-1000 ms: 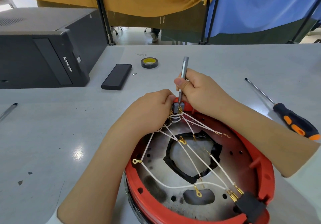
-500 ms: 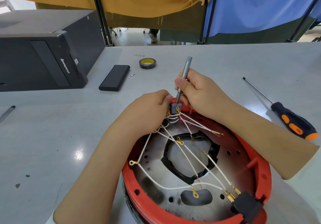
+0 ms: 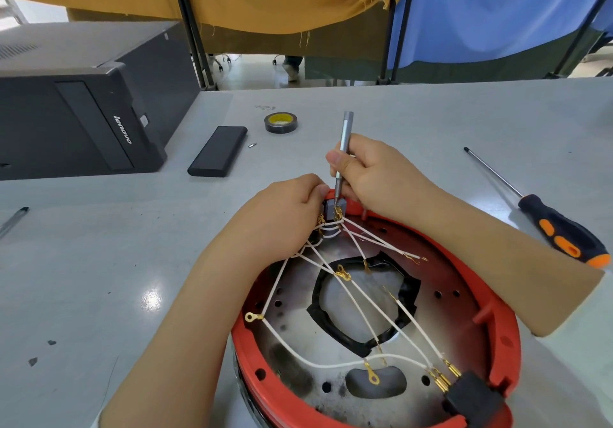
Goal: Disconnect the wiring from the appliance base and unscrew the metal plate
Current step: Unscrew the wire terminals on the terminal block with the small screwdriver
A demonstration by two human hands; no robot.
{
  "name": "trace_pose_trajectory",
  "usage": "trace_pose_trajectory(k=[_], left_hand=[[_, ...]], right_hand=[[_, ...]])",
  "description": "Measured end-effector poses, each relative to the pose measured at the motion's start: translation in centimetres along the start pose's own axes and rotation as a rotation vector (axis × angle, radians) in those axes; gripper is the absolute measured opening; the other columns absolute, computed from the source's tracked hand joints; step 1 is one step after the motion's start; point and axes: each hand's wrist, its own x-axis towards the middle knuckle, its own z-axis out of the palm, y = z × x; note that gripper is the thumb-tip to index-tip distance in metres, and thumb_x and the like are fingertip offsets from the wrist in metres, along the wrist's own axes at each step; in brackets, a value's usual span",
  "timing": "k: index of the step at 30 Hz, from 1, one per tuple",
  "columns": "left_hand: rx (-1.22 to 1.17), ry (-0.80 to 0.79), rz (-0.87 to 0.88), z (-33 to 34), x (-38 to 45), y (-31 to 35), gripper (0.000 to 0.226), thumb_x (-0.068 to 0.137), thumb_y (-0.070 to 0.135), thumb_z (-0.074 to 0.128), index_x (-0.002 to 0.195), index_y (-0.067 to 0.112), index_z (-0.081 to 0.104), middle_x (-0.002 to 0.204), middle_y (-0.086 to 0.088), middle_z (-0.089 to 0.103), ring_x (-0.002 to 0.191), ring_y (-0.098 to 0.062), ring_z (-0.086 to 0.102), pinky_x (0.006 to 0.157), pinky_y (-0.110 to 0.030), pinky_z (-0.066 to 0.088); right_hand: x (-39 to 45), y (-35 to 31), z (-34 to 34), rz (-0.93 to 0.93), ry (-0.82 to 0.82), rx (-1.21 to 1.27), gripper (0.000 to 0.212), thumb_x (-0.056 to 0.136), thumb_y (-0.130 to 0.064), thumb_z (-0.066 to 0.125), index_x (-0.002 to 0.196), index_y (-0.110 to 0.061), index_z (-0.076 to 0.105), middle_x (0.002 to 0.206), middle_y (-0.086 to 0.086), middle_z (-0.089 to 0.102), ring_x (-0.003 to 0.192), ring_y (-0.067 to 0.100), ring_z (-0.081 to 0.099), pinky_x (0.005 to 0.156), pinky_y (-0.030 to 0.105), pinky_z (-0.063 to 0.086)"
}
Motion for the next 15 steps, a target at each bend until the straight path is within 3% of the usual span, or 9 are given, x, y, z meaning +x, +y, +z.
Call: trace_pose_trajectory(k=[2, 4, 8, 15], left_hand=[[-0.004, 0.0, 0.001, -0.01, 0.0, -0.05, 0.028, 0.101, 0.039, 0.03, 0.097, 0.029, 0.056, 0.071, 0.01, 0.052, 0.07, -0.007, 0.049, 0.059, -0.026, 0.036], [-0.002, -0.001, 0.005, 0.03, -0.02, -0.08, 0.028, 0.101, 0.04, 0.03, 0.097, 0.03, 0.056, 0.07, 0.011, 0.051, 0.069, -0.006, 0.049, 0.059, -0.025, 0.035], [-0.005, 0.006, 0.009, 0.02, 0.01, -0.11, 0.029, 0.101, 0.039, 0.03, 0.099, 0.03, 0.057, 0.071, 0.011, 0.051, 0.07, -0.005, 0.049, 0.058, -0.024, 0.034], [-0.021, 0.013, 0.009, 0.17, 0.08, -0.25, 0.028, 0.1, 0.039, 0.031, 0.093, 0.029, 0.057, 0.068, 0.01, 0.052, 0.069, -0.007, 0.05, 0.059, -0.027, 0.035]], right_hand=[[-0.56, 0.41, -0.16, -0.035, 0.042, 0.042, 0.023, 0.1, -0.029, 0.042, 0.077, -0.028, 0.046, 0.047, -0.024, 0.054, 0.045, -0.003, 0.05, 0.057, 0.021, 0.036], [-0.84, 0.68, -0.3, -0.052, 0.075, 0.074, 0.023, 0.1, -0.029, 0.042, 0.078, -0.026, 0.047, 0.044, -0.02, 0.052, 0.042, 0.0, 0.05, 0.053, 0.017, 0.036], [-0.88, 0.63, -0.23, -0.078, 0.057, 0.006, 0.023, 0.1, -0.03, 0.04, 0.078, -0.03, 0.044, 0.05, -0.03, 0.053, 0.048, -0.006, 0.051, 0.051, 0.011, 0.033], [-0.92, 0.62, -0.13, -0.087, 0.041, -0.028, 0.024, 0.1, -0.029, 0.041, 0.076, -0.033, 0.043, 0.052, -0.035, 0.052, 0.05, -0.009, 0.05, 0.054, 0.015, 0.032]])
